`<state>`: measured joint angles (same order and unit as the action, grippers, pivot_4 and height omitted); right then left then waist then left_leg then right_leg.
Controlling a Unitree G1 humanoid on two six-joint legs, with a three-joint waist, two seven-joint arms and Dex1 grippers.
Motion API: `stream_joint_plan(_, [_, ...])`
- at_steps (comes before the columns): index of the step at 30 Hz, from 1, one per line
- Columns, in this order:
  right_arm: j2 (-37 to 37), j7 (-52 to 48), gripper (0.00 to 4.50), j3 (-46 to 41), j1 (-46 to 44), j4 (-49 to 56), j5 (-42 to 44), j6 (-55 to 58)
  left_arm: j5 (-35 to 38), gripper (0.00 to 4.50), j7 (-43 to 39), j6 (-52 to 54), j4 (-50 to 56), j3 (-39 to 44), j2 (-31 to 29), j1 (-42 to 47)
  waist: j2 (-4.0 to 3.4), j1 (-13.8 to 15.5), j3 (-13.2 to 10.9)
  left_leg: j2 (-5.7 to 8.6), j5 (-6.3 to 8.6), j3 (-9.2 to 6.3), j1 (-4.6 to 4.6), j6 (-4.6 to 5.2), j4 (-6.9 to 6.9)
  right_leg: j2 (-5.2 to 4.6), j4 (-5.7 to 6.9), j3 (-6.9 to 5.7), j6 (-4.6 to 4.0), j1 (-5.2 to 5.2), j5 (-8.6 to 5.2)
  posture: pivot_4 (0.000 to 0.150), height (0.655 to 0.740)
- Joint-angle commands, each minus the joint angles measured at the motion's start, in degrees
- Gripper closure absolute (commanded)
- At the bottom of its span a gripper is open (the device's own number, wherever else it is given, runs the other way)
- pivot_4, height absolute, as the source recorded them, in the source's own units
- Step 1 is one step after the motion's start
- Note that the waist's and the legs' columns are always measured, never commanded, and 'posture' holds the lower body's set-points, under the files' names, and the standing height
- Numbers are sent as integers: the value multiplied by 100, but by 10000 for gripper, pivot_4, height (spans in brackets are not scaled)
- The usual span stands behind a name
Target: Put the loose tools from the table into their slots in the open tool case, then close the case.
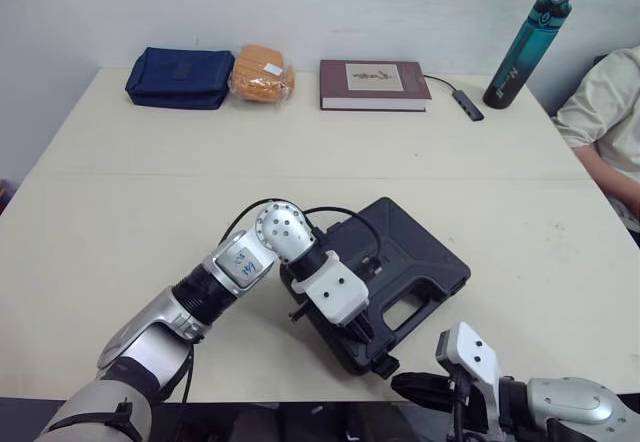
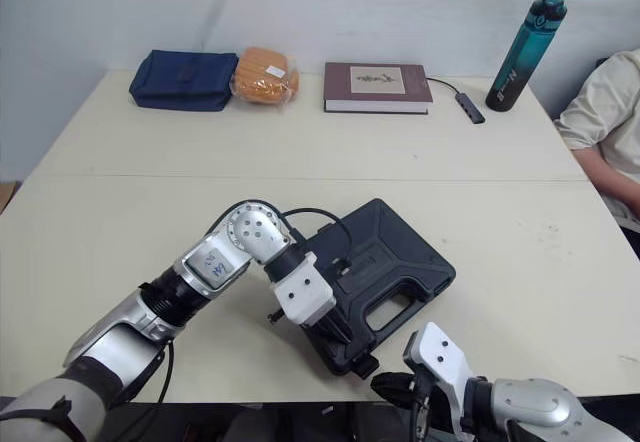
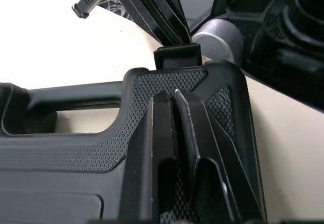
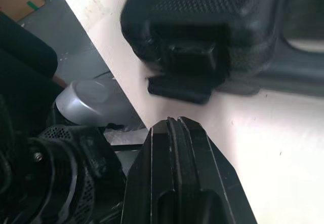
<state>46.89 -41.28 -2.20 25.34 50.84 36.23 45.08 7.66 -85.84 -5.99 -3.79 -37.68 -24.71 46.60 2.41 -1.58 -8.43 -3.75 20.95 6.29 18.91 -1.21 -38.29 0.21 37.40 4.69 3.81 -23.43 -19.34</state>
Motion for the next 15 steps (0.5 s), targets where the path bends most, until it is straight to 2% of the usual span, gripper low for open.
stream_joint_plan(1, [-64, 17, 45000, 123, -59, -24, -45, -142, -821, 43717, -82, 81, -409, -579, -105, -271, 8, -1, 15, 0, 1, 0, -4, 2, 0, 0, 0, 0, 0, 1, 0, 1500, 7400])
stream_joint_plan(15, [-342, 32, 45000, -108, -601, -103, 439, -176, -920, 43717, 33, 98, -720, -537, 90, -205, 15, -23, 28, 0, 12, 2, -51, 22, 9, -3, -4, 7, 0, 31, 0, 1500, 7400])
